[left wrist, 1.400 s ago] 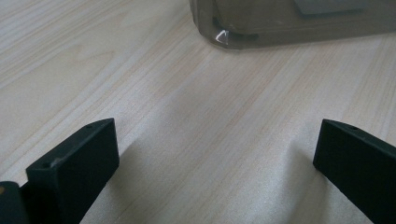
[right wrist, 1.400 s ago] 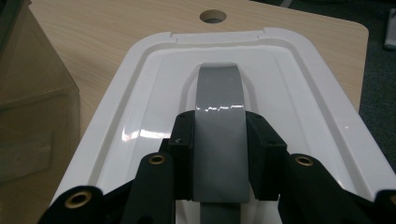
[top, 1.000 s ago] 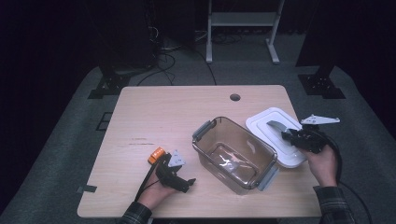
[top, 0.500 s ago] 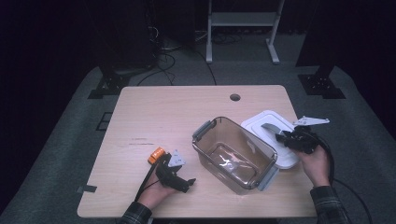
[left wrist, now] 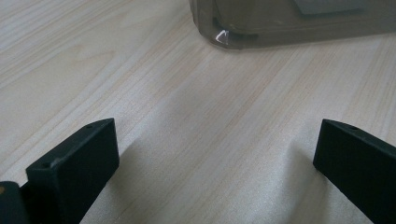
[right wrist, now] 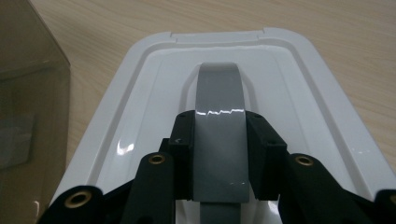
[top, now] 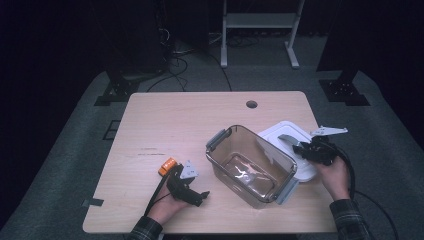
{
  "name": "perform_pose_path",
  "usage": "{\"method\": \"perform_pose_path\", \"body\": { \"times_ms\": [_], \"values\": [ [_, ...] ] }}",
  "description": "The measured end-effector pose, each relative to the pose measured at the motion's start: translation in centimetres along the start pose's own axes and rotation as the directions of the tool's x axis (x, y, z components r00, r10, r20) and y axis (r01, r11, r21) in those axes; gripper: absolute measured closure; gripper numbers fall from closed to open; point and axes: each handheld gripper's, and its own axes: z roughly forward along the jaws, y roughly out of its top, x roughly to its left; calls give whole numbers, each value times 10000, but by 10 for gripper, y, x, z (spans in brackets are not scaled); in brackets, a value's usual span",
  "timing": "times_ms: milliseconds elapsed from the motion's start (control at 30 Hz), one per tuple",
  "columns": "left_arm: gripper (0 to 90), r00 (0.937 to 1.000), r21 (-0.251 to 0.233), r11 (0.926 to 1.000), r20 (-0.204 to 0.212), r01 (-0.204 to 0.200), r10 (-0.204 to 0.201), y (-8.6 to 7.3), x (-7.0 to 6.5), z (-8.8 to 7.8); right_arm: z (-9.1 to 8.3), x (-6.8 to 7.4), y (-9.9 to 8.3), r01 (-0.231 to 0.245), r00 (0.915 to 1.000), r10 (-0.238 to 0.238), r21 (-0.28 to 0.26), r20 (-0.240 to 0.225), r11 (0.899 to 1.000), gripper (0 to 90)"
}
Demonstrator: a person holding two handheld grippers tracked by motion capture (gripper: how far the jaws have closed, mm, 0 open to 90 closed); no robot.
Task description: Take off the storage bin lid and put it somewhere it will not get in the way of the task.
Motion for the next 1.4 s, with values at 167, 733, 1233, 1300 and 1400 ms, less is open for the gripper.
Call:
{"method": "perform_pose_path", "body": {
  "times_ms": [167,733,1233,1300,1400],
  "values": [
    [0,10000,-8,10000,1,7,-7,0,0,0,4,0,-1,41,10000,-41,108,-4,9999,662],
    [0,10000,0,10000,-3,0,0,0,0,0,17,1,-7,10,10000,-6,339,-95,9994,661],
    [0,10000,9,10000,-2,-11,11,0,0,0,16,1,-8,-2,10000,4,292,-39,9996,573],
    [0,10000,15,10000,-1,-18,18,0,0,0,14,0,-8,-44,10000,44,208,5,9998,555],
    [0,10000,0,10000,-2,3,-3,0,0,0,9,0,-8,-156,9999,156,142,24,9998,501]
  ]
}}
